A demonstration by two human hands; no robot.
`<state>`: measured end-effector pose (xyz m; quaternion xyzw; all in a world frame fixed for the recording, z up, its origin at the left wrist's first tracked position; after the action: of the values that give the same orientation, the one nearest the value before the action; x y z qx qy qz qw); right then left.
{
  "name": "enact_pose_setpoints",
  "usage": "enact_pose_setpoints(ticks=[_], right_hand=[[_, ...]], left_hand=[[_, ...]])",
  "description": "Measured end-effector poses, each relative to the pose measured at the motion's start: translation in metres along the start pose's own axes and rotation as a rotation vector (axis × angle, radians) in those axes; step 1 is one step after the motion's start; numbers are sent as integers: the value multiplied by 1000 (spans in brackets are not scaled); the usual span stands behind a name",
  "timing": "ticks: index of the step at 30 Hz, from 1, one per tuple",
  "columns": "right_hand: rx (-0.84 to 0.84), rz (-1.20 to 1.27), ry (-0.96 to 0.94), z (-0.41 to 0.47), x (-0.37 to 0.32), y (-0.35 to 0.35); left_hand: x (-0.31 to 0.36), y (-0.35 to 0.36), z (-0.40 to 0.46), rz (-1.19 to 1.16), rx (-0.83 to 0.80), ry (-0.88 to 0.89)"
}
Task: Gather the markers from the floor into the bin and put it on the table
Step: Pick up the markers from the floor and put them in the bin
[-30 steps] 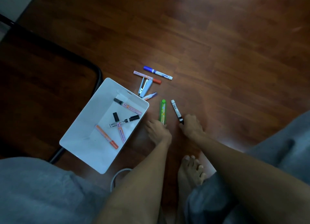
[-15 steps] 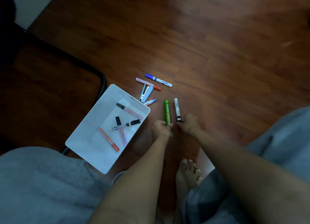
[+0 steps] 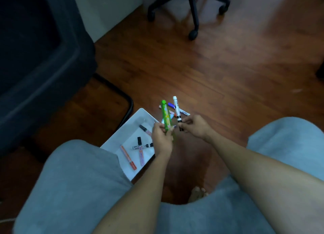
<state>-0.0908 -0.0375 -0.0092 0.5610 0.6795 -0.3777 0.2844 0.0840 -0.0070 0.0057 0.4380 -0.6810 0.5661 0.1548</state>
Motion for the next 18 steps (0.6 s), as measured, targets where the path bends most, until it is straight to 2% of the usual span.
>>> enact_pose_setpoints(ticks=[5, 10, 15, 18], right_hand=[[-146, -41, -18, -1, -25, 56], [-231, -225, -7, 0, -10, 101], [-256, -332, -11, 7, 3, 118], [-191, -328, -79, 11, -7, 105]], left_hand=[[-54, -57, 4, -55, 101, -191], [-92, -70, 2, -64, 76, -303], [-115, -70, -2, -53, 80, -360], [-108, -69, 2, -13, 82, -327]])
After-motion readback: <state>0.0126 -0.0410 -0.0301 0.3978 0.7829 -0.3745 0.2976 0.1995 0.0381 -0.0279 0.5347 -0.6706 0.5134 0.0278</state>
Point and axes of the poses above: each hand's wrist, its own z-axis towards the middle knuckle, its own y-axis out of the palm, x = y × z, the point moved 10 cm from there along z, towards the middle knuckle, and after that the axes turned 15 degrees about z, right-handed, at the moved point
